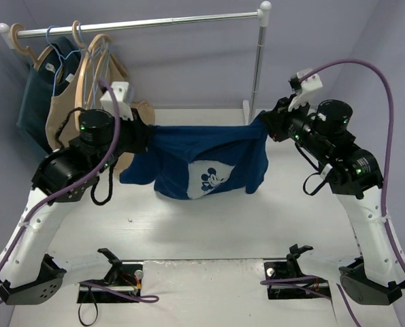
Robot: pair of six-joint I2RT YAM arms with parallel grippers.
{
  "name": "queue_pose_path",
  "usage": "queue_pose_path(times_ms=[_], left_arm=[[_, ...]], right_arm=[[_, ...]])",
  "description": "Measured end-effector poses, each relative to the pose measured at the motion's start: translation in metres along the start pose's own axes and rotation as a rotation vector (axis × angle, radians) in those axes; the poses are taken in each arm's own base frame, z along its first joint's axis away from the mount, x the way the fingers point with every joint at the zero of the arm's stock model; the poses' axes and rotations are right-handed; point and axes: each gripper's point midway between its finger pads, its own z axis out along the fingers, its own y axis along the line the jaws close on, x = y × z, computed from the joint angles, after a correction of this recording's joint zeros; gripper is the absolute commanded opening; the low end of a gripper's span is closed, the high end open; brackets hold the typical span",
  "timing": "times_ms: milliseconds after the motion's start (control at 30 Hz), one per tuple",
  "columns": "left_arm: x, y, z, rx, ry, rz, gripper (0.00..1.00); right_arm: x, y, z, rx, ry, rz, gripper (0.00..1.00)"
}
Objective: Place the t-shirt on the hanger
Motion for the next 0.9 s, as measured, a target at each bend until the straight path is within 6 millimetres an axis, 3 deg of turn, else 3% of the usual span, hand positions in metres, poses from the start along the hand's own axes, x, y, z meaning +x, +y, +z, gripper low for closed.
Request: queue_pose_path(times_ms=[167,367,433,467,533,567,600,700,733,833,900], left_arm=[[0.086,0.011,0.027,-0.035,0.227,-0.008,0.00],[0.223,0.056,0.061,-0.178,0.472,-0.016,0.02],[0.254,0.075,0.068,-0.236,0.544,-0.030,0.05],[0.264,0.083,0.074,-0.262,0.566,-0.046,0.14],[0.273,0.098,0.091,-0.299,0.581,-0.083,0.27],[0.273,0.105,0.101,-0.311,0.575,-0.102,0.33],[0.275,0.110,0.109,-0.320,0.574,-0.113,0.50],[0.265,0.121,0.126,-0.337,0.570,-0.118,0.66],[0.254,0.119,0.134,-0.326,0.552,-0.113,0.67],[0.210,0.104,0.145,-0.261,0.473,-0.089,0.67],[0.175,0.091,0.144,-0.210,0.407,-0.067,0.67]], right_arm=[[0.070,0.002,0.016,-0.023,0.162,0.062,0.00],[0.199,-0.012,0.052,0.023,0.439,0.151,0.00],[0.246,-0.026,0.059,0.068,0.549,0.188,0.00],[0.262,-0.034,0.064,0.091,0.589,0.208,0.00],[0.281,-0.049,0.076,0.129,0.626,0.237,0.05],[0.289,-0.058,0.083,0.153,0.640,0.249,0.14],[0.295,-0.065,0.089,0.173,0.656,0.260,0.22],[0.297,-0.080,0.111,0.220,0.673,0.281,0.43],[0.292,-0.083,0.120,0.222,0.664,0.282,0.54],[0.264,-0.081,0.138,0.208,0.601,0.265,0.70],[0.241,-0.074,0.142,0.192,0.550,0.241,0.74]])
